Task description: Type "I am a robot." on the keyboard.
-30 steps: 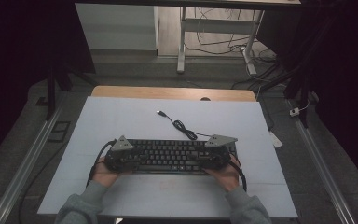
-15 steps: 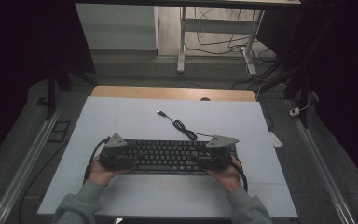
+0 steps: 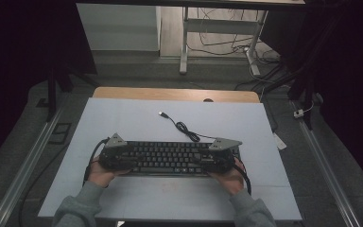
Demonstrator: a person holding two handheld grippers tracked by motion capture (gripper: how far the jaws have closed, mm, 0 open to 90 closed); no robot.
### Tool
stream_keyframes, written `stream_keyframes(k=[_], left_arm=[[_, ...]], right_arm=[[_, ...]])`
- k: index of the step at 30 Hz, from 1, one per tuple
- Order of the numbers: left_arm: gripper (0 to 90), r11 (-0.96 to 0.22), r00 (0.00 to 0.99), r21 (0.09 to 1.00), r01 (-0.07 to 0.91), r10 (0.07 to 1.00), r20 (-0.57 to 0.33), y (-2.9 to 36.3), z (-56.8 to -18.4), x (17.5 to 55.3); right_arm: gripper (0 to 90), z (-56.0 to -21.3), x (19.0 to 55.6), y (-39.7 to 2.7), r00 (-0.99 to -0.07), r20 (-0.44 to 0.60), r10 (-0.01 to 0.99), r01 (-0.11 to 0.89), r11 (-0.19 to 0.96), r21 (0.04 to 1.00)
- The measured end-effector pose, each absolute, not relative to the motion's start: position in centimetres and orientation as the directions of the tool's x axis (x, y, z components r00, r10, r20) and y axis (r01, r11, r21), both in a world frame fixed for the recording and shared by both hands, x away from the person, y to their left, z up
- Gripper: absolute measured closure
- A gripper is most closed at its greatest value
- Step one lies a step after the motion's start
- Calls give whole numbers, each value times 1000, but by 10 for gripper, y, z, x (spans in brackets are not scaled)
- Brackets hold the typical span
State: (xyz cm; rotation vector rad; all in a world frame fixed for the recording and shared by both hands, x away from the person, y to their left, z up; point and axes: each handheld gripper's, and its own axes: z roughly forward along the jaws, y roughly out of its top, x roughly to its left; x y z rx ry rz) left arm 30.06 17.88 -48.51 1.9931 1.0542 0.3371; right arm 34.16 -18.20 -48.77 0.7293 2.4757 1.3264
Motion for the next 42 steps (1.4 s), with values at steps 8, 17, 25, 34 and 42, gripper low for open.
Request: stream_keyframes(k=[8,17,25,34,42], left_arm=[[421,-282,588,772,569,796,-143,184,-486,304],[588,-305,552,740,600,827,-106,188,-495,311],[886,-371,570,689,623,818,-76,190,-504,313],[887,-407,569,646,646,821,-53,189,-512,314],[887,-422,576,635,647,816,-44,184,-515,315]], right_arm=[[528,-489,342,-181,-846,25,533,318,466,826],[529,-490,342,-181,-846,24,533,318,469,824],[528,-490,342,-181,-846,23,533,319,469,824],[528,-491,342,-180,-847,22,532,319,473,821],[529,-490,342,-181,-846,22,533,317,470,824]])
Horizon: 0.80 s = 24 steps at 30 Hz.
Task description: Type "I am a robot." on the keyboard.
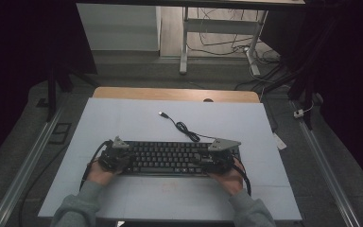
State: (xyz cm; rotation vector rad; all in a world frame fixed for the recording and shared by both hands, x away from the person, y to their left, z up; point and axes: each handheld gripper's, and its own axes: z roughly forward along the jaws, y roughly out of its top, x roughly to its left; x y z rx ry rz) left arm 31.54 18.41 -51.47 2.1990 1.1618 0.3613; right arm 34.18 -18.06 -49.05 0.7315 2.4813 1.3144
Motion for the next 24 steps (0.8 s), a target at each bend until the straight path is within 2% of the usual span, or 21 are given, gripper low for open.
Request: stream_keyframes(k=[19,24], left_arm=[[889,-431,577,620,656,816,-42,181,-518,316],[888,-412,576,651,638,816,-49,182,-513,314]], right_arm=[[528,-489,341,-182,-843,18,537,318,470,823],[527,-490,341,-181,-845,23,533,318,468,825]])
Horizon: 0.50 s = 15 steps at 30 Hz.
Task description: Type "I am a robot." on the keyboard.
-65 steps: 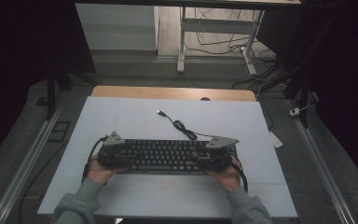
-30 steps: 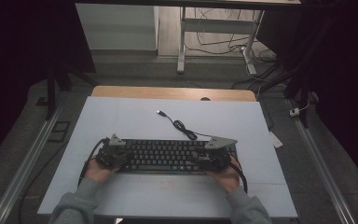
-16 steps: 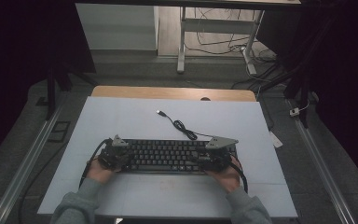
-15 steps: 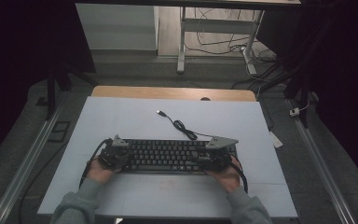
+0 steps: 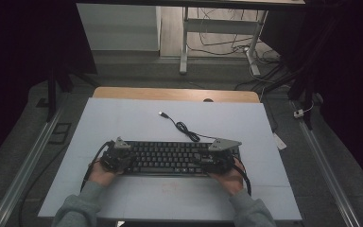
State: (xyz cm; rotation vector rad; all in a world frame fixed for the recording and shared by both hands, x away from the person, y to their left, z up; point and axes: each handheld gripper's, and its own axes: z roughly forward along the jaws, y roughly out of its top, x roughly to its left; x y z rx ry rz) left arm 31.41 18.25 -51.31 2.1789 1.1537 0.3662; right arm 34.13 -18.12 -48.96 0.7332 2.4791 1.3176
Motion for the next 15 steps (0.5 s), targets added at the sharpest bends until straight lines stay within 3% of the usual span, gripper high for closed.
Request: stream_keyframes(k=[4,10,15], left_arm=[[883,-368,578,712,598,814,-65,185,-502,308],[601,-274,578,782,560,805,-131,191,-492,302],[473,-258,571,780,570,807,-150,193,-491,303]], right_arm=[[527,-489,341,-181,-846,24,533,317,467,826],[526,-490,339,-183,-844,25,536,321,467,824],[526,-490,339,-183,-845,27,534,320,465,825]])
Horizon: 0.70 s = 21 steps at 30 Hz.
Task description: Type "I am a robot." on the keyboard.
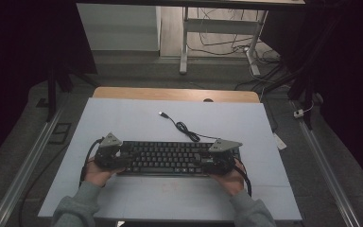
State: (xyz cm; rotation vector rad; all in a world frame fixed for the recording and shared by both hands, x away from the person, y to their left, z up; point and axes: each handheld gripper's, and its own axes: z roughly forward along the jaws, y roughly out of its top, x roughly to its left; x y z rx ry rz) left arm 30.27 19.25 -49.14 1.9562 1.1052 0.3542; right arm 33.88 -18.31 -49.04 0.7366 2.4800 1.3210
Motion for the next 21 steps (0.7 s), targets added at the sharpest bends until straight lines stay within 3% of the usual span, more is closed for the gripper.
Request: stream_keyframes(k=[7,21], left_arm=[[388,-252,563,774,580,811,-158,193,-491,303],[349,-262,574,766,587,802,-165,192,-492,304]], right_arm=[[526,-491,339,-182,-848,28,529,318,466,826],[527,-490,339,-180,-851,29,524,314,465,827]])
